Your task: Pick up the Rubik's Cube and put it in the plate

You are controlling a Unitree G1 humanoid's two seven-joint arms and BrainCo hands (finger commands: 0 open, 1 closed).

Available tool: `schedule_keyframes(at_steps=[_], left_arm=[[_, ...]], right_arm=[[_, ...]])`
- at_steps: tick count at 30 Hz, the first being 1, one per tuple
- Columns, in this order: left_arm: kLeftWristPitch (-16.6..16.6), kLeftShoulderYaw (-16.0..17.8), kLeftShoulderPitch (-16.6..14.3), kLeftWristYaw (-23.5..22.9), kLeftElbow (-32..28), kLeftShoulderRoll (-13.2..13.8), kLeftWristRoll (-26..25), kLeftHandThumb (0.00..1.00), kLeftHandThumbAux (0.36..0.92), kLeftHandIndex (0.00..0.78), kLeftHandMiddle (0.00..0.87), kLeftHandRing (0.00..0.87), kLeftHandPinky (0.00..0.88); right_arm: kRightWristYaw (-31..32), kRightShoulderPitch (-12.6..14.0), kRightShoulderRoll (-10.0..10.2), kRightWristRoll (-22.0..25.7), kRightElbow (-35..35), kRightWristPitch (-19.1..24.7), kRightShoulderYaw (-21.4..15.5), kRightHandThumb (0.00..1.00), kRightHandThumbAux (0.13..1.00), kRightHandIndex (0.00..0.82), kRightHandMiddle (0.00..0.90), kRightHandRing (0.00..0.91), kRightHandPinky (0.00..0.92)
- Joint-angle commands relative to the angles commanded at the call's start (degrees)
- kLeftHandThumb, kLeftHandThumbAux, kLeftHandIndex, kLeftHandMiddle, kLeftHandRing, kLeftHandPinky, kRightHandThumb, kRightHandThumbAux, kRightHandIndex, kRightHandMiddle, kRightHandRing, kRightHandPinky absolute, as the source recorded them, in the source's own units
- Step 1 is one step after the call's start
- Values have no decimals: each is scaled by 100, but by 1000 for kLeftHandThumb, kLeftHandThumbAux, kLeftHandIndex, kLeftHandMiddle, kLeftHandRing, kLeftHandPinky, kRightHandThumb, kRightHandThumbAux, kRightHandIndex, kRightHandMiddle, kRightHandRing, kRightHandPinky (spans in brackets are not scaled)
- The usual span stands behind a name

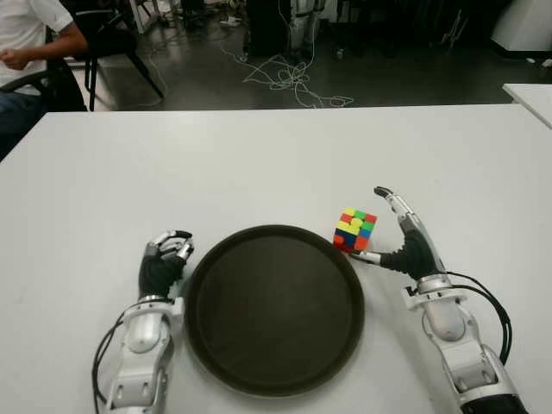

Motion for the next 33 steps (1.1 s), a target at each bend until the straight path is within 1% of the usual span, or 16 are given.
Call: schedule_keyframes(at_steps=[5,7,10,15,18,20,23,27,33], left_arm=[[20,14,-6,27,-8,-31,-30,710,704,444,800,812,801],[25,14,-6,41,-12,-40,-28,710,704,444,800,812,802],[-10,6,-11,62,11,-37,6,709,705,444,801,813,802],[-46,-5,-19,77,43,-32,38,709,705,444,801,812,803],[-63,-11,-25,79,67,-29,45,710,704,444,800,812,804],[-72,-18,-23,77,69,-31,43,710,704,444,800,813,807],[-79,-24,-20,74,74,-31,39,710,704,444,799,814,808],[-83,-29,-25,75,79,-39,32,710,704,444,798,812,805],[-70,-50,-25,104,57,-67,42,709,705,444,800,813,808]], right_arm=[[108,-4,-14,-32,-76,183,28,0,907,34,58,56,94],[173,0,-28,-56,-131,304,42,0,915,28,57,53,95],[321,-9,-60,-135,-254,608,80,0,919,22,59,53,94],[431,-16,-97,-221,-372,893,118,0,916,22,69,63,104],[518,-62,-164,-318,-452,1089,158,0,917,22,71,67,110],[622,-141,-222,-441,-586,1335,190,0,920,26,73,67,95],[685,-163,-250,-523,-688,1507,214,0,916,29,74,66,79],[849,-259,-374,-688,-860,1806,270,0,901,28,73,69,76],[972,-377,-522,-980,-982,2120,389,0,861,26,68,69,69]])
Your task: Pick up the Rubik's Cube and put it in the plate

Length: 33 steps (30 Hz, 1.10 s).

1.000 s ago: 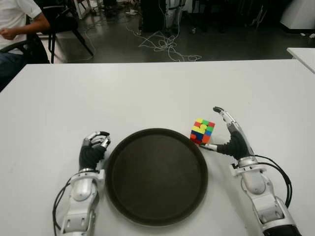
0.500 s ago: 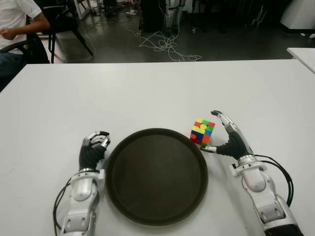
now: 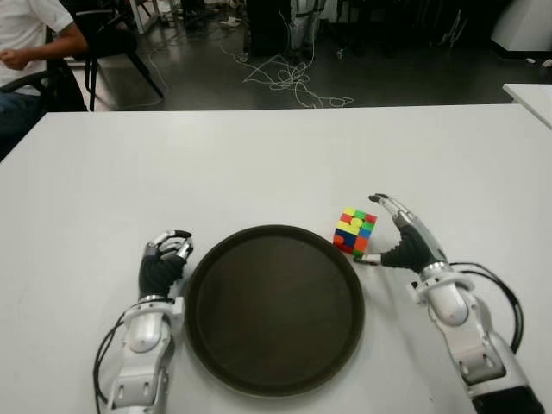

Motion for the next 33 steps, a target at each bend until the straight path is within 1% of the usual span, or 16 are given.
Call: schedule_keyframes(at_steps=[4,8,16,19,26,33], left_arm=[[11,2,7,26,-19,-20,-5,709,705,444,806,818,815],[22,0,6,27,-19,-26,-17,709,705,444,807,818,810],[48,-17,13,42,-23,-32,2,709,705,444,803,812,802],[28,-29,19,46,-20,-26,20,709,705,444,801,811,799],[-45,-43,26,38,12,-14,48,709,706,444,797,808,795],[-123,-55,29,52,52,-10,88,709,704,444,803,818,809]], right_arm=[[200,-130,-128,-192,-165,265,99,0,837,24,67,67,63],[308,-204,-140,-232,-252,439,141,0,826,18,58,57,33],[473,-415,-98,-239,-336,758,179,0,809,14,55,58,32],[486,-462,-98,-211,-336,788,186,0,808,15,55,59,42],[466,-548,-85,-112,-283,706,182,0,819,22,66,70,63],[472,-634,-106,-118,-210,701,222,0,815,25,79,93,82]])
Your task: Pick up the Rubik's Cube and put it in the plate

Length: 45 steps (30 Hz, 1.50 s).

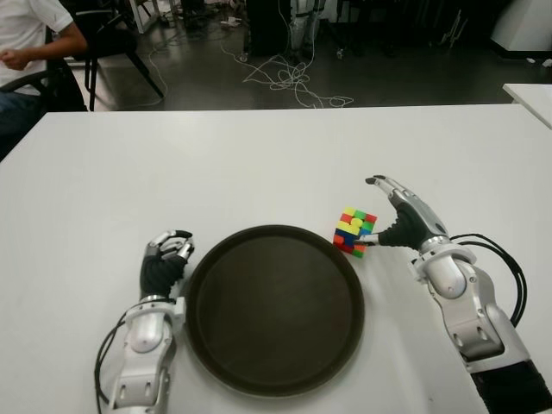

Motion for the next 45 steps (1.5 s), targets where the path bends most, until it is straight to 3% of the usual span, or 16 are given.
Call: schedule_keyframes(at_steps=[18,27,33,45], left_arm=[[-54,67,9,-12,23,-70,-109,709,704,444,806,817,814],[22,47,34,-23,-52,-58,-81,710,704,444,808,820,815],[-12,80,1,-15,25,-51,-91,710,704,444,806,820,810],[-26,108,15,23,14,-103,-84,711,704,444,810,822,817]], right_arm=[[59,-226,5,-278,75,325,250,0,764,2,41,42,48],[117,-280,60,-15,116,233,261,0,799,12,41,44,47],[171,-409,77,-113,227,368,383,0,821,18,44,47,43],[85,-602,91,-94,615,213,515,0,817,35,67,72,66]])
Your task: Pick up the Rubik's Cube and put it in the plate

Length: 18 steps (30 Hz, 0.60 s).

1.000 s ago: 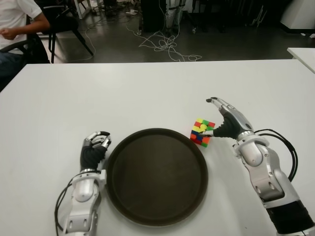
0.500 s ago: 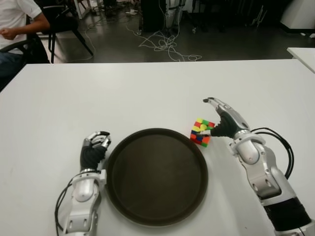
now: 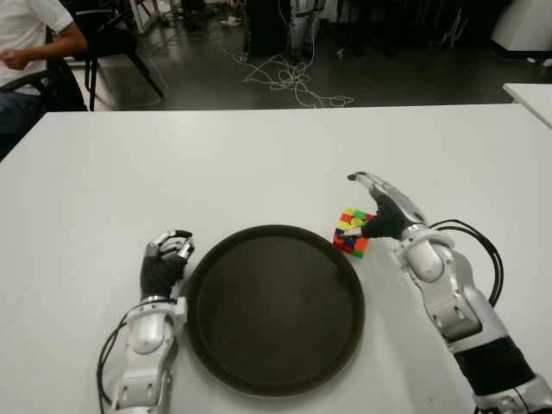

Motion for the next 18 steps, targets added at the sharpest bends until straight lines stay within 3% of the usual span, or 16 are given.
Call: schedule_keyframes(at_steps=[18], left_arm=[[77,-22,32,-19,-73,2,20,711,704,444,809,820,818]], right_arm=[[13,-113,-78,-180,280,-89,220,0,841,30,59,60,69]])
